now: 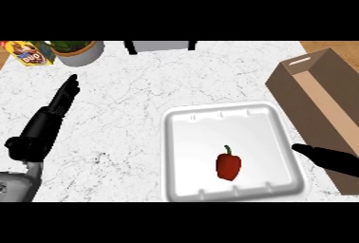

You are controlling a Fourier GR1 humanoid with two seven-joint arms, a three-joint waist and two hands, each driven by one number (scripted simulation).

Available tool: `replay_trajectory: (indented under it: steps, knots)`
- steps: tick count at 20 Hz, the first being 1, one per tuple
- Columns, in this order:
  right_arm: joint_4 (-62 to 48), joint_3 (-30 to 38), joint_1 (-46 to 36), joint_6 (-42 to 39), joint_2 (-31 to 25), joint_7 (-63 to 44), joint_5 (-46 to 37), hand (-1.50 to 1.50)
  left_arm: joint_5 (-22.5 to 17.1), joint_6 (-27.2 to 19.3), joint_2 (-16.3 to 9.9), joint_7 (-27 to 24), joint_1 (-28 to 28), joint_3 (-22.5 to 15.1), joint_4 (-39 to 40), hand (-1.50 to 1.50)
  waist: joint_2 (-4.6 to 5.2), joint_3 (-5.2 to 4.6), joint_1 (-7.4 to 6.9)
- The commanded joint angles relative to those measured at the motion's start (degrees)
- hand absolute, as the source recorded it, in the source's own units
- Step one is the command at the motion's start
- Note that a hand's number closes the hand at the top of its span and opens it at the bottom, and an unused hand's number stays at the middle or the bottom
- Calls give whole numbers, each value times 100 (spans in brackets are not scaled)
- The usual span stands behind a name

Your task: Pick the bell pepper from the tray and place it in the cardboard box

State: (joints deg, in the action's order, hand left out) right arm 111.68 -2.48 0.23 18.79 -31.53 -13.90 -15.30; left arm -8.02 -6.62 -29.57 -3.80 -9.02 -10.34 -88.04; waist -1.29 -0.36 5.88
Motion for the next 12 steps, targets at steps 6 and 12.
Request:
replay_trajectory:
  steps: [6, 12]
  knots:
    - [2069, -941, 1736, -634, -816, -1035, -2082, -150, 110, 414, 97, -74, -104, -336, -215, 0, 78, 22, -405]
    - [2375, -1662, 1319, -2388, -1366, -2791, -2371, -150, 121, 567, 113, -206, -455, -240, 61, 0, 157, 6, -602]
